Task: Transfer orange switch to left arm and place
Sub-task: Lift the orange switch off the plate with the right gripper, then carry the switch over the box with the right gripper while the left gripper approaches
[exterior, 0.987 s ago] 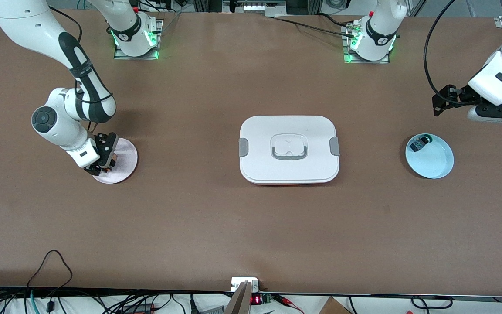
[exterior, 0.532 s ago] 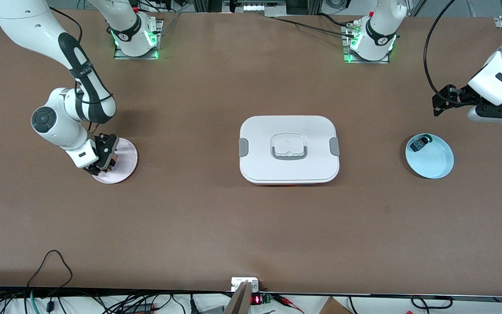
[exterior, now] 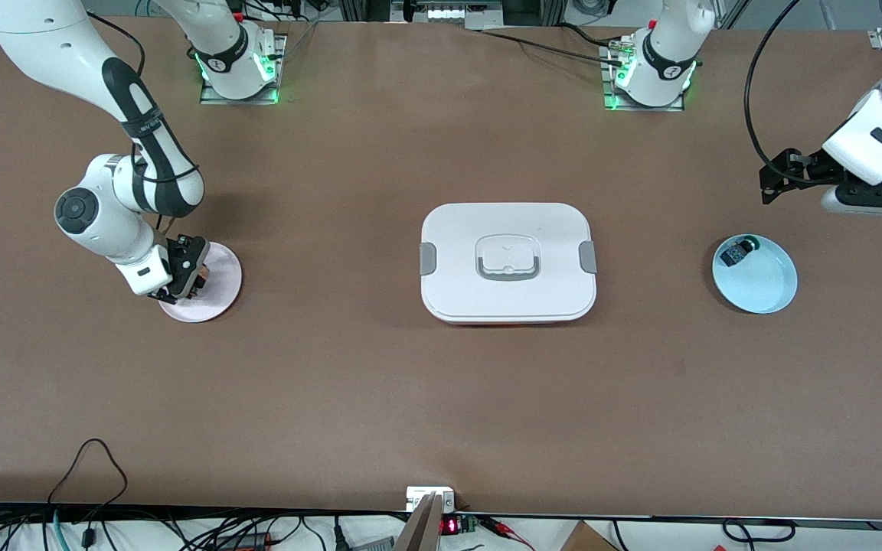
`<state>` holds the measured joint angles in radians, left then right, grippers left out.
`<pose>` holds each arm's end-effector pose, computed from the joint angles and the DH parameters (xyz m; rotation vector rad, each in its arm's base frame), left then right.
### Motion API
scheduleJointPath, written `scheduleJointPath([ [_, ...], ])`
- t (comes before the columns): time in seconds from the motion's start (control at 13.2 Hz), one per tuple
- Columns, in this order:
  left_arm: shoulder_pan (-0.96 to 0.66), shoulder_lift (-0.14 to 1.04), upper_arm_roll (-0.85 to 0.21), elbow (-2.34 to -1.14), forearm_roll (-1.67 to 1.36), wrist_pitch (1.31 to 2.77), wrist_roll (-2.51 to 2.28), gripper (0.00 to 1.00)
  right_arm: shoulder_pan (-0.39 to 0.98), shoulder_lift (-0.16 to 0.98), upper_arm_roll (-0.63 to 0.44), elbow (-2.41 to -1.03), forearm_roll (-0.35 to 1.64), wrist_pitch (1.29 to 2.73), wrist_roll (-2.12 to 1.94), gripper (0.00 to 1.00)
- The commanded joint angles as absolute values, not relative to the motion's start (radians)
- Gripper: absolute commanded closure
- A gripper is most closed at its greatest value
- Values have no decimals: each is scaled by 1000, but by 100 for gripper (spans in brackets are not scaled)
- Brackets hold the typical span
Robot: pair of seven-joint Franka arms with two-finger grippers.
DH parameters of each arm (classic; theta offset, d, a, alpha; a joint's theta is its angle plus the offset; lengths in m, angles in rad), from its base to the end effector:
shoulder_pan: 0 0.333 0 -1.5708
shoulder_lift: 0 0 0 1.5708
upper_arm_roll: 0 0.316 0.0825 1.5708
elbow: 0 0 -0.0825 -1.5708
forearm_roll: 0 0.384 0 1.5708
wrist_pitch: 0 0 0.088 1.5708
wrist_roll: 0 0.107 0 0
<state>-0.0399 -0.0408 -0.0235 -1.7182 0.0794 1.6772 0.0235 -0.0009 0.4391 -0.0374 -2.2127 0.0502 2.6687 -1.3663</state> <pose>0.5475 -0.0273 0.5866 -3.0582 0.1459 -0.0021 0.5518 -0.0231 0.1786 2.5085 1.8817 0.0284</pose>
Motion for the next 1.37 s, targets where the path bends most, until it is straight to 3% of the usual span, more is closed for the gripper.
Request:
scheduleJointPath([
  [0.0, -49, -34, -20, -1697, 95, 1658, 11, 0, -17, 434, -18, -2204, 63, 2634, -1358, 47],
  [0.61, -48, -34, -20, -1697, 95, 1658, 14, 0, -12, 413, 26, -2030, 265, 2259, -1364, 49],
  [0.99, -48, -35, -20, -1697, 95, 1658, 14, 0, -12, 400, 165, -1843, 559, 2008, -1379, 49],
  [1.29, -48, -34, -20, -1697, 95, 1658, 14, 0, -9, 413, 258, -1720, 880, 1971, -1374, 49],
])
